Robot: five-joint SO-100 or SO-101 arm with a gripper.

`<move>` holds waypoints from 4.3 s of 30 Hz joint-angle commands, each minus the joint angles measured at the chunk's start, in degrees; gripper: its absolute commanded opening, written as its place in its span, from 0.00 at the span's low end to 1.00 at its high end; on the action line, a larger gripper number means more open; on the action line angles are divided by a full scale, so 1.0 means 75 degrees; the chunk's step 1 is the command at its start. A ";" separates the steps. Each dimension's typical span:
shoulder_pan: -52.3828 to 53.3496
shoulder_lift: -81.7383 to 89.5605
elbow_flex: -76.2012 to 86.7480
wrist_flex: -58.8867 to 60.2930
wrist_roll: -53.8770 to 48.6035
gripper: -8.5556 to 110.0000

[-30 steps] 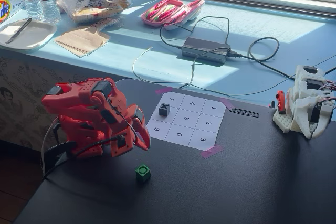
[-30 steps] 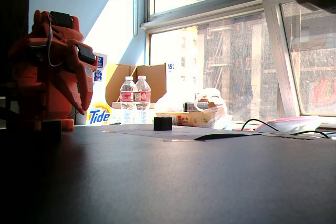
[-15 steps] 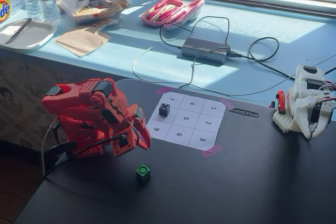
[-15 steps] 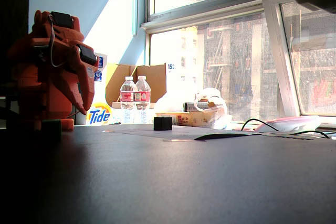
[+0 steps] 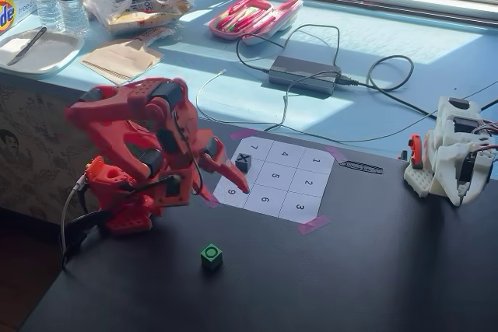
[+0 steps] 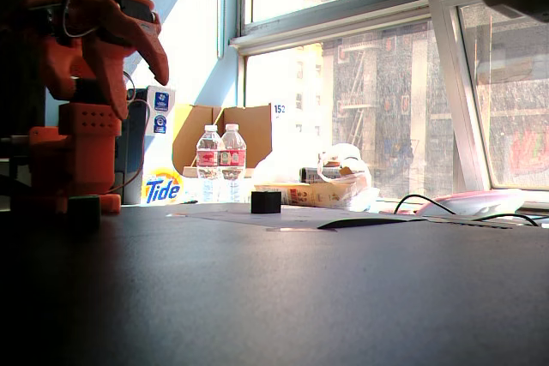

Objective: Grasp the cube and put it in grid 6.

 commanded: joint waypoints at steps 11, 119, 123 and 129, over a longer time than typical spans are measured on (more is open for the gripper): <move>0.1828 -0.1371 0.1793 -0.2238 -0.0434 0.40; -0.1289 0.6398 0.6598 -0.2367 -0.1406 0.07; -0.1289 0.6398 0.7078 -0.1852 -0.1266 0.07; -0.1289 0.6398 0.7160 -0.1770 -0.1301 0.07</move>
